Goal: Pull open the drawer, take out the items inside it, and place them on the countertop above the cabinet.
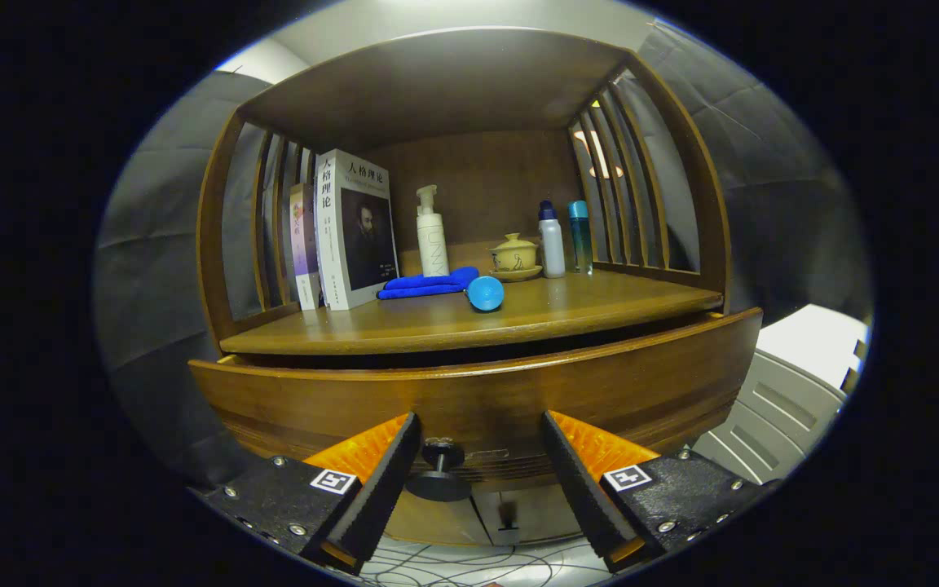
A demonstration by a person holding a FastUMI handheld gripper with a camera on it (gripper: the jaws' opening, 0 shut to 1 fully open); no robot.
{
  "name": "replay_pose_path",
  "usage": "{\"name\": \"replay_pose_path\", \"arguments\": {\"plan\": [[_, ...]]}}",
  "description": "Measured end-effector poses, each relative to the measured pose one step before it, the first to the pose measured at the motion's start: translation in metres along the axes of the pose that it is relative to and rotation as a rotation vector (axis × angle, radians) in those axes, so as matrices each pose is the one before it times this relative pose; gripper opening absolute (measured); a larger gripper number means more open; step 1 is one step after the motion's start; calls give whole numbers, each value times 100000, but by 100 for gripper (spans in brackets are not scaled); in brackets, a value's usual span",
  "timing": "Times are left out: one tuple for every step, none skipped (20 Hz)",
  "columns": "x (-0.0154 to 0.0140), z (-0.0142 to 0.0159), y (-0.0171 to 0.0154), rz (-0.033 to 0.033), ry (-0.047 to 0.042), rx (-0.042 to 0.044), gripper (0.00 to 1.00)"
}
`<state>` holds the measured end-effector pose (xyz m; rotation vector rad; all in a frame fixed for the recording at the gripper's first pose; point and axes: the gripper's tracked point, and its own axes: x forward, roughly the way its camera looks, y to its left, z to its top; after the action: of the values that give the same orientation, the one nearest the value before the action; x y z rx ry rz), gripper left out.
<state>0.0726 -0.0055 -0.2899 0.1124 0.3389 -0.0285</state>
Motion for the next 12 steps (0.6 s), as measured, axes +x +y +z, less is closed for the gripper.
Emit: {"name": "replay_pose_path", "arguments": {"plan": [[393, 114, 12, -178, -27, -969, 94], [432, -32, 1, -60, 78, -628, 94], [329, 165, 44, 10, -173, 228, 95], [413, -10, -4, 22, -44, 501, 95], [295, 67, 10, -19, 44, 230, 95], [480, 37, -40, 66, -59, -335, 95], [353, 120, -25, -14, 11, -274, 95], [330, -17, -46, -135, 385, 119, 95], [230, 150, -28, -652, -1147, 148, 95], [-130, -155, -16, -545, 162, -19, 95], [-152, 266, 33, -60, -326, 97, 95], [232, -168, -7, 70, -414, 441, 94]]}}
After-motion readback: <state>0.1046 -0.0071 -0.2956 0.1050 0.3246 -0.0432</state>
